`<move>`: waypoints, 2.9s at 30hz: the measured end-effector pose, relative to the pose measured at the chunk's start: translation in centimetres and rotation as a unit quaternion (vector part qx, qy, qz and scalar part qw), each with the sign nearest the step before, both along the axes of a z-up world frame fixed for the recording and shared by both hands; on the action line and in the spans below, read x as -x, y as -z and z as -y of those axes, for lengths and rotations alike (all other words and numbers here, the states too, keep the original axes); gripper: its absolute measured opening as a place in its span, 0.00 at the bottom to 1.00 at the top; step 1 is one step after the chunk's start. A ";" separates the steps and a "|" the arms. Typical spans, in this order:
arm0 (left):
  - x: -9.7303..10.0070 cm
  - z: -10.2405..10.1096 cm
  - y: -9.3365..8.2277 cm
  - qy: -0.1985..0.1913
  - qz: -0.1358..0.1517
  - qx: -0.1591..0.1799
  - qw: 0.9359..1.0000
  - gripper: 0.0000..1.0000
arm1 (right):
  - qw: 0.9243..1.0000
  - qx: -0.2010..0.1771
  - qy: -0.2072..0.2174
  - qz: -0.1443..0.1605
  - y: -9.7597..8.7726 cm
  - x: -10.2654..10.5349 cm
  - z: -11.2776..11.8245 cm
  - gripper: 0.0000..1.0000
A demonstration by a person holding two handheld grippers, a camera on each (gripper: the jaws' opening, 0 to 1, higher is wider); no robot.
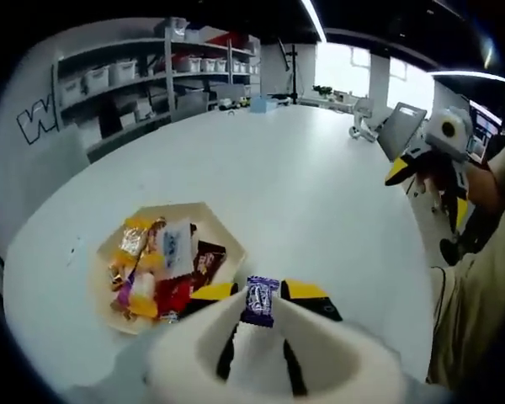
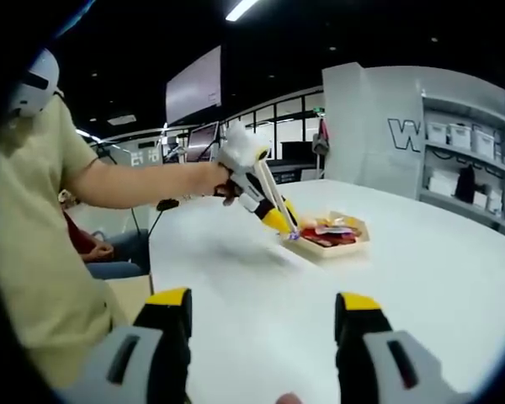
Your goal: Place the target food into the container with the food tongs after gripping and lifting it, then release it inside without dropping or visibly crushing the food.
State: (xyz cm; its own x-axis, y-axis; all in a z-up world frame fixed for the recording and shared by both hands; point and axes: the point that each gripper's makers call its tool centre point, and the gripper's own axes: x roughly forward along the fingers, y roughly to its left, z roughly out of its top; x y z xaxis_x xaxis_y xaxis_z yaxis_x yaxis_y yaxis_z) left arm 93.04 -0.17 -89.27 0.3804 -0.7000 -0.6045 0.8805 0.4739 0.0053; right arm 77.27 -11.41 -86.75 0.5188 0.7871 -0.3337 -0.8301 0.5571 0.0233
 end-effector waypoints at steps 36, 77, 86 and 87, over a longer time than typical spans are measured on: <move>-8.6 5.4 -2.1 -0.086 0.023 -0.010 0.996 0.20 | 1.000 -0.001 0.003 0.000 0.0 -0.1 0.1 0.67; -6.4 -1.8 -2.9 -0.145 0.038 0.018 0.988 0.23 | 1.000 0.000 -0.005 -0.002 0.1 -0.1 -0.7 0.67; -5.4 -3.2 -3.0 -0.152 0.044 0.023 0.987 0.23 | 1.000 -0.003 -0.009 -0.001 -0.1 -0.1 -1.2 0.68; -5.3 -3.3 -3.0 -0.153 0.045 0.024 0.987 0.23 | 1.000 -0.003 -0.009 -0.001 -0.1 -0.2 -1.1 0.68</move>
State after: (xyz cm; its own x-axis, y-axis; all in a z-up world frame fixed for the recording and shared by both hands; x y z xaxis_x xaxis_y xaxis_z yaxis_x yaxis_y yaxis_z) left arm 98.37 3.15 -86.22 0.6286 -0.5718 -0.5271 0.6938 0.7186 0.0478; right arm 77.43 -10.27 -86.62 0.5036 0.7987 -0.3293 -0.8403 0.5414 0.0283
